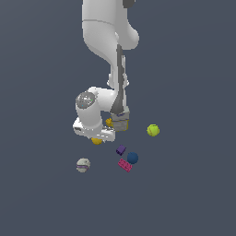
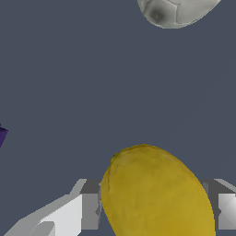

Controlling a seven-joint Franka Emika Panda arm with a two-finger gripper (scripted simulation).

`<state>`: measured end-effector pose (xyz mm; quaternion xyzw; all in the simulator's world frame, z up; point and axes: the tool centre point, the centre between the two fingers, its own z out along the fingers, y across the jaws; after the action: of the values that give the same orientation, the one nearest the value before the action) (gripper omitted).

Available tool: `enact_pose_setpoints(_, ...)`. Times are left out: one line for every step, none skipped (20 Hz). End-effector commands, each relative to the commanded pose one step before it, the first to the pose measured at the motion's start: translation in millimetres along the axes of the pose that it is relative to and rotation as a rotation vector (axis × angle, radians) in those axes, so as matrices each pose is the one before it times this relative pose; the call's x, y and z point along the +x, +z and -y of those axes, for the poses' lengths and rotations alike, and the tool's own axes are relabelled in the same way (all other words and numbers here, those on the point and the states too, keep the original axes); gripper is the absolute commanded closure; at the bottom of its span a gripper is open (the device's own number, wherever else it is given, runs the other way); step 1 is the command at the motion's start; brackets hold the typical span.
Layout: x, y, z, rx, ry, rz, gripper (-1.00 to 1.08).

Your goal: Pick up a designated object from a clutter of objects.

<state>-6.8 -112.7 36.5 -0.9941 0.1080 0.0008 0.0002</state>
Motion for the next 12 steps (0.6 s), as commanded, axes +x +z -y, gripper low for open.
enact_pose_setpoints(3.66, -8.64, -0.56, 0.00005, 0.00005, -0.00185, 1.08)
enact_pose_setpoints(1.65, -4.29, -0.30, 0.00000, 0.00000, 0.00000, 1.08)
enact_pose_setpoints(1.85, -4.78, -0.33, 0.00000, 0.00000, 0.00000, 1.08)
enact_pose_setpoints(2.04, -5.27, -0.37, 0.00000, 0.00000, 0.00000, 1.08)
enact_pose_setpoints(2.23, -5.75, -0.40, 0.00000, 0.00000, 0.00000, 1.08)
enact_pose_setpoints(2.42, -6.24, -0.44, 0.00000, 0.00000, 0.00000, 1.08)
enact_pose_setpoints(2.61, -6.67, -0.68, -0.00053, 0.00044, 0.00007, 1.08)
enact_pose_setpoints(2.80, -7.19, -0.51, 0.00000, 0.00000, 0.00000, 1.08)
enact_pose_setpoints(2.99, -7.67, -0.55, 0.00000, 0.00000, 0.00000, 1.08)
enact_pose_setpoints(3.18, -8.13, -0.58, 0.00000, 0.00000, 0.00000, 1.08)
enact_pose_setpoints(3.36, -8.59, -0.62, 0.00000, 0.00000, 0.00000, 1.08)
enact_pose_setpoints(3.53, -8.96, -0.70, -0.00045, 0.00018, 0.00003, 1.08)
